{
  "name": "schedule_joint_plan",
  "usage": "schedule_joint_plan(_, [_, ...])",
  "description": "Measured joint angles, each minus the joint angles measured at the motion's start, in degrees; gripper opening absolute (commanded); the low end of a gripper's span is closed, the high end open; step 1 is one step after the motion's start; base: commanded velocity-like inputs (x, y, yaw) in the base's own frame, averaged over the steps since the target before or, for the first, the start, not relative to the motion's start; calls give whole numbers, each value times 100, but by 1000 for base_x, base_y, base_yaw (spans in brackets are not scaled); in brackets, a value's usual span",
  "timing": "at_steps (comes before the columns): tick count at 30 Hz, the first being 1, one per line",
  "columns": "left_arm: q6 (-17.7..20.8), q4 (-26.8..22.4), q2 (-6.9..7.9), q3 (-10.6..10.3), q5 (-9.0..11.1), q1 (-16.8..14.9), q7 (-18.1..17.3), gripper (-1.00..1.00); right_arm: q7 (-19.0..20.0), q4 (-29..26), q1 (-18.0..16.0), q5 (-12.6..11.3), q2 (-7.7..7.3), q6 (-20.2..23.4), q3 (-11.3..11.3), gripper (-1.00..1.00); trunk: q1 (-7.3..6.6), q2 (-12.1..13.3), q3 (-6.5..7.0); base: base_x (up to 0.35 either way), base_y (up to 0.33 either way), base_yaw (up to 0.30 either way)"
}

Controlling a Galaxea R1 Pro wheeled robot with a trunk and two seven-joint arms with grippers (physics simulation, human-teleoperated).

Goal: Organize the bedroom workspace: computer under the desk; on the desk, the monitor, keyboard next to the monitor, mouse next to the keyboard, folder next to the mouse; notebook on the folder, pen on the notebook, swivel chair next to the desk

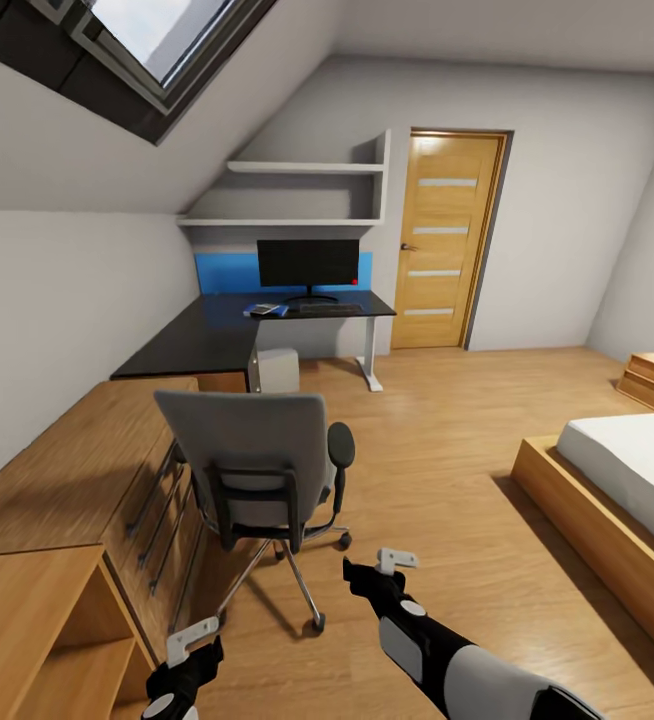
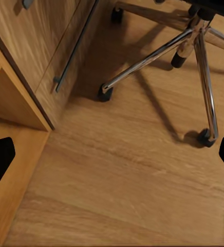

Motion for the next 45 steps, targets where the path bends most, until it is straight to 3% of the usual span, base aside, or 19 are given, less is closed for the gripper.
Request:
schedule_joint_plan(3, [18,-8,-14,-22,-3,-1,-5,100,-64,28,0,279,15,29,20,100,66,-120,-54,0,0,0])
schedule_joint_plan(5, [45,-174,-63,-37,-12,-2,-10,100,-297,32,-5,535,30,172,21,100,110,-201,-90,0,0,0])
schedule_joint_plan(7, [231,-440,-107,-50,-25,-2,-13,100,-583,16,-18,639,32,464,13,100,154,-281,-125,0,0,0])
schedule_joint_plan(10, [1438,-1125,-133,-66,-23,-55,-4,100,-900,-8,-53,721,37,1075,1,100,220,-401,-179,0,0,0])
schedule_joint_plan(13, [2408,-1520,-142,-67,-22,-281,-14,100,-1095,-11,-96,732,71,1348,-7,100,285,-521,-232,0,0,0])
schedule_joint_plan(14, [2778,-1667,-148,-63,-9,-532,-41,100,-1340,-17,-391,697,108,1644,8,100,307,-561,-250,0,0,0])
schedule_joint_plan(15, [2842,-1686,-146,-59,-5,-588,-49,100,-1382,-15,-495,691,108,1703,11,100,329,-601,-268,0,0,0])
schedule_joint_plan(21, [2889,-1530,-45,0,-9,-648,-92,100,-1383,-10,-620,676,108,1706,38,100,461,-842,-377,0,0,0])
schedule_joint_plan(22, [2890,-1455,133,7,-12,-652,-95,100,-1179,-12,-612,714,108,1381,26,100,483,-882,-395,0,0,0])
schedule_joint_plan(25, [2889,-1427,214,7,2,-653,-97,100,-1038,3,-603,728,108,1065,23,100,549,-1003,-449,0,0,0])
schedule_joint_plan(38, [2858,-1272,200,-9,-10,-653,-85,100,-943,19,-564,743,108,885,27,100,835,-1524,-682,0,0,22])
schedule_joint_plan(45, [2649,-1175,135,-10,-12,-653,-58,100,-945,19,-563,743,108,883,28,100,989,-1805,-809,0,0,150])
